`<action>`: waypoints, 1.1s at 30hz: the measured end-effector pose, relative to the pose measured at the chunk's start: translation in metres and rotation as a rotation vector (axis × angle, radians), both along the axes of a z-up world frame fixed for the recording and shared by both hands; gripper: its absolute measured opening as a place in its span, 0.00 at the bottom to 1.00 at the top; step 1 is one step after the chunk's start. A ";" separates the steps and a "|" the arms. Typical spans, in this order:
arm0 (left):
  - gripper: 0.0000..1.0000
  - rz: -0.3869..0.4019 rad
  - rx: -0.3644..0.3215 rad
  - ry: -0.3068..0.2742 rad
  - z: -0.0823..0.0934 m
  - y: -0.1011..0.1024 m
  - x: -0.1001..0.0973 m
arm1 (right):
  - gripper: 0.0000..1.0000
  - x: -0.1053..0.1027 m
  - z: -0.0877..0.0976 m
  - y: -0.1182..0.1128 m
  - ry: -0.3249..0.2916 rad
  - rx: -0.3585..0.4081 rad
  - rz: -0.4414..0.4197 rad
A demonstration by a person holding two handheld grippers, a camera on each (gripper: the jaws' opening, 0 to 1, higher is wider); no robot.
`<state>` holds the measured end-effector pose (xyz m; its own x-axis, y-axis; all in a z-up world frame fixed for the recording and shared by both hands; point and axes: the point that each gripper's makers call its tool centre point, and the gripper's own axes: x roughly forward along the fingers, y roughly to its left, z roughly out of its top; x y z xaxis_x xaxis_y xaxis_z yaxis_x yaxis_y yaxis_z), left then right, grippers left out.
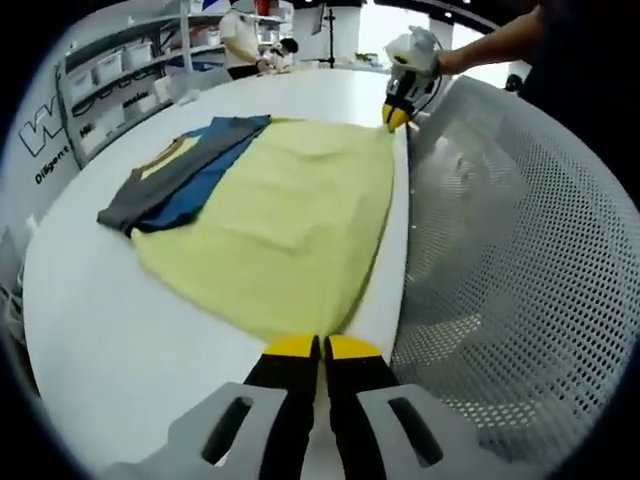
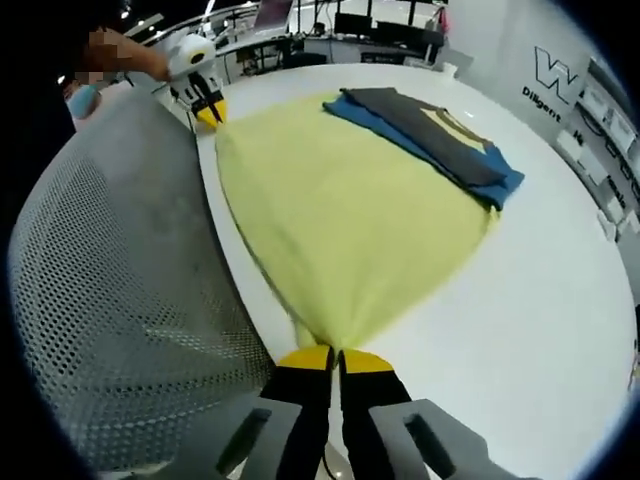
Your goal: Fold the garment on the visible template until the final outline fits inside the template.
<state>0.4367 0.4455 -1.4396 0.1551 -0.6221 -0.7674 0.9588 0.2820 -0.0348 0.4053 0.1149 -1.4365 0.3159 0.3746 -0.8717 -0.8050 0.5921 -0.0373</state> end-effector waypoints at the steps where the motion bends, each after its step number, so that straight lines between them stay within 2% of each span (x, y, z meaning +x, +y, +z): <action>1: 0.03 0.003 -0.001 0.004 0.001 0.000 0.000 | 0.00 0.000 0.002 -0.001 -0.002 -0.002 0.000; 6: 0.03 0.051 -0.029 0.024 0.010 0.001 0.006 | 0.00 0.009 0.022 -0.003 -0.047 -0.001 0.004; 10: 0.03 0.101 -0.068 0.018 0.022 0.004 0.018 | 0.00 0.016 0.034 -0.002 -0.081 0.004 0.002; 19: 0.03 0.137 -0.095 -0.025 0.042 0.003 0.039 | 0.00 0.029 0.051 -0.002 -0.128 -0.024 0.042; 27: 0.03 0.175 -0.124 -0.066 0.063 0.003 0.066 | 0.00 0.058 0.078 -0.005 -0.203 -0.030 0.041; 30: 0.03 0.231 -0.164 -0.057 0.069 0.002 0.077 | 0.00 0.065 0.083 -0.006 -0.217 -0.036 0.040; 33: 0.03 0.228 -0.163 -0.070 0.072 0.002 0.084 | 0.00 0.072 0.089 -0.007 -0.233 -0.041 0.047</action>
<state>0.5205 0.4471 -1.3673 0.3546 -0.6789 -0.6429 0.8727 0.4872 -0.0331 0.4776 0.1083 -1.3479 0.4935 0.3597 -0.7919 -0.7986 0.5480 -0.2488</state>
